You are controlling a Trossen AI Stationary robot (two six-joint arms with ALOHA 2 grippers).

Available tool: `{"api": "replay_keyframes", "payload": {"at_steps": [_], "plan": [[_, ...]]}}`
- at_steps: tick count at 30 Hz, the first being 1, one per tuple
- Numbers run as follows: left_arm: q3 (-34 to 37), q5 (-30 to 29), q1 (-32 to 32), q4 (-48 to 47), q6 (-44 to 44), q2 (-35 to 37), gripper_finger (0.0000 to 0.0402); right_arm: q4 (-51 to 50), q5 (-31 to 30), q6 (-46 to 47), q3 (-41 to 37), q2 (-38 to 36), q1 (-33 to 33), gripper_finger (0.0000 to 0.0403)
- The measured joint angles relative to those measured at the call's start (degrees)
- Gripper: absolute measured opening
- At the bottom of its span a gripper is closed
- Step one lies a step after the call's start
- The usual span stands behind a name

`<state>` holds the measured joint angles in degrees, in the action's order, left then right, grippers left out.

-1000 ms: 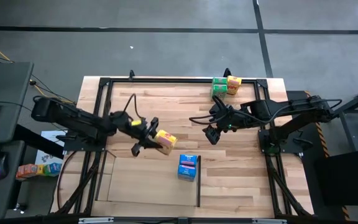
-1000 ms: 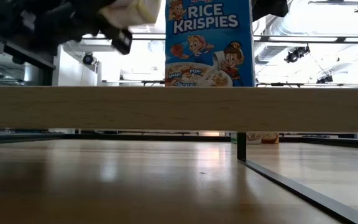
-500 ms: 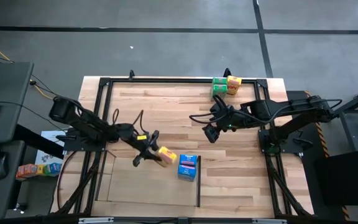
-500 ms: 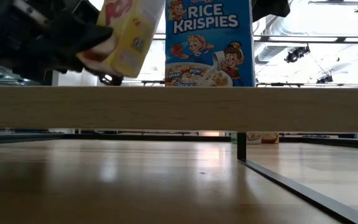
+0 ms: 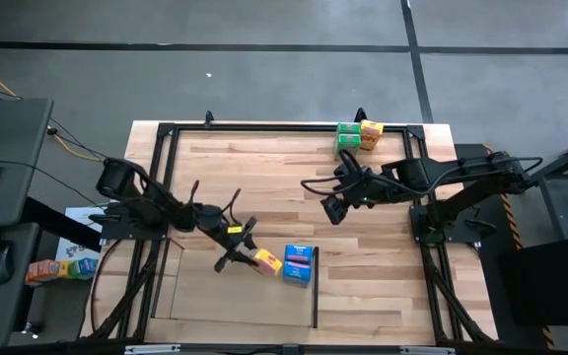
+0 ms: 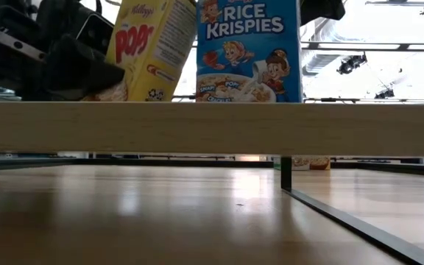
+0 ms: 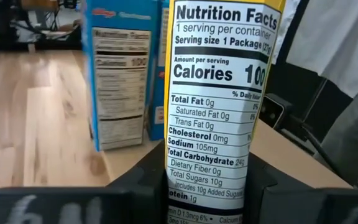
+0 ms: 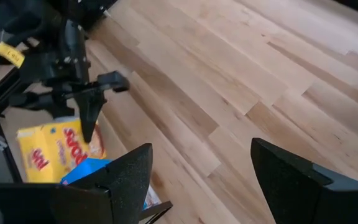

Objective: Stack cereal on shelf
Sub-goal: Put the bottom yellow cereal box on the shelf

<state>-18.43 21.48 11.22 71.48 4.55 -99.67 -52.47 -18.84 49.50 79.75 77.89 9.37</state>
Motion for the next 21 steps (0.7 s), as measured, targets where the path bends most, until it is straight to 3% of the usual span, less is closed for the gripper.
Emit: {"api": "replay_keyframes", "payload": {"at_steps": [6, 21], "plan": [[-1.7, 0.0, 1.4, -0.2, -4.7, -1.5, 0.0144, 0.2, -1.0, 0.0, 0.0, 0.0, 0.0, 0.0264], [-2.1, 0.0, 1.2, -0.6, -1.6, -1.9, 0.0224, 0.4, -0.6, 0.2, 0.0, 0.0, 0.0, 0.0264]]}}
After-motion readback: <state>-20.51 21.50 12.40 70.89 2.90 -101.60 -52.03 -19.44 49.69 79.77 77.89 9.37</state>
